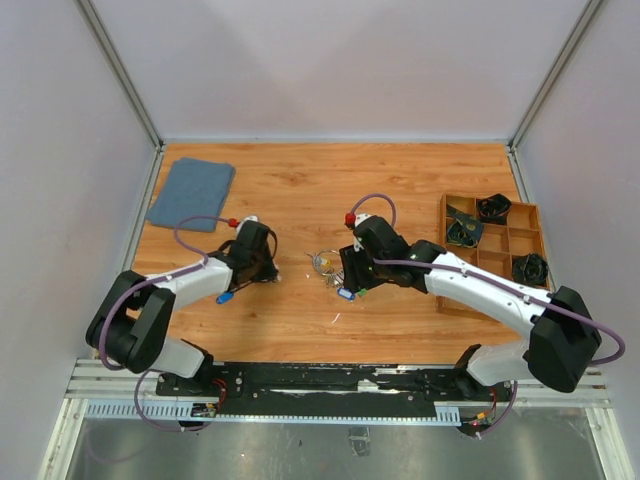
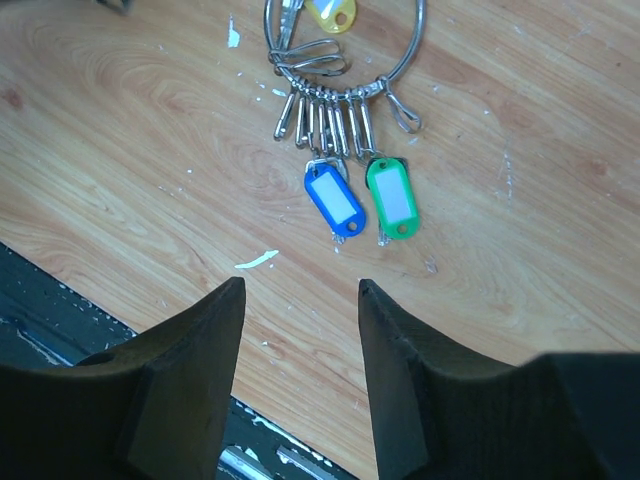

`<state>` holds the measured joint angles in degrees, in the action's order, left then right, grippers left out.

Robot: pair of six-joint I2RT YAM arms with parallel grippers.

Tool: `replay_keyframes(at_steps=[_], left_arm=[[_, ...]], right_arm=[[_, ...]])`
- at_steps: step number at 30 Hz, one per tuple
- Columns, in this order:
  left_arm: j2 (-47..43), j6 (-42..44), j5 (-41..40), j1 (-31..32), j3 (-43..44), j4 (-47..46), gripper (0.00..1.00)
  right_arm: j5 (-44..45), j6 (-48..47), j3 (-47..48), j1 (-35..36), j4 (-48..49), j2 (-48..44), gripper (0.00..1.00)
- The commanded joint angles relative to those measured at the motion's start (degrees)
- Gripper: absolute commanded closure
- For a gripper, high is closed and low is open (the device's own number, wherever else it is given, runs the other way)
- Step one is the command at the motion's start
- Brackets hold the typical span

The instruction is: Put the keys on the keyring

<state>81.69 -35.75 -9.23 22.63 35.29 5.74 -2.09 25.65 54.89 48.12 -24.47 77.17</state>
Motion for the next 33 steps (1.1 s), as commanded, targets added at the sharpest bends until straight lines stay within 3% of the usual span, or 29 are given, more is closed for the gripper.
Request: replay_keyframes(at_steps=[1, 6, 12, 14, 18, 26, 33], left_arm=[[-1.69, -8.84, -0.21, 10.53, 0.01, 3.12, 0.76], [-5.00, -10.49, -2.47, 17.91, 2.48, 5.88, 0.69], [-12.47, -5.07, -12.17, 18.38, 7.01, 11.11, 0.44], [-13.98, -2.08, -13.99, 17.62, 8.10, 11.52, 0.40], [-15.80, 4.01, -8.64, 13.28, 6.75, 8.61, 0.40], [-17.51, 11.23, 0.51, 12.88, 2.16, 4.15, 0.43], [-20.21, 13.58, -0.26, 12.87, 1.28, 4.80, 0.43]], right_arm=[[5.93, 1.74, -0.68, -0.02, -1.88, -3.49, 0.50], [9.15, 3.16, -3.42, -0.69, -1.22, -7.45, 0.48], [9.08, 2.30, -4.20, -1.02, -0.63, -8.63, 0.47], [8.00, 1.72, -4.00, -1.08, -0.40, -8.12, 0.47], [5.05, 1.47, -3.80, -1.06, 0.38, -7.02, 0.50], [-0.62, 2.40, -3.03, -0.53, 2.84, -2.08, 0.59], [0.93, 5.55, -0.40, 2.56, 6.09, 3.96, 0.64]])
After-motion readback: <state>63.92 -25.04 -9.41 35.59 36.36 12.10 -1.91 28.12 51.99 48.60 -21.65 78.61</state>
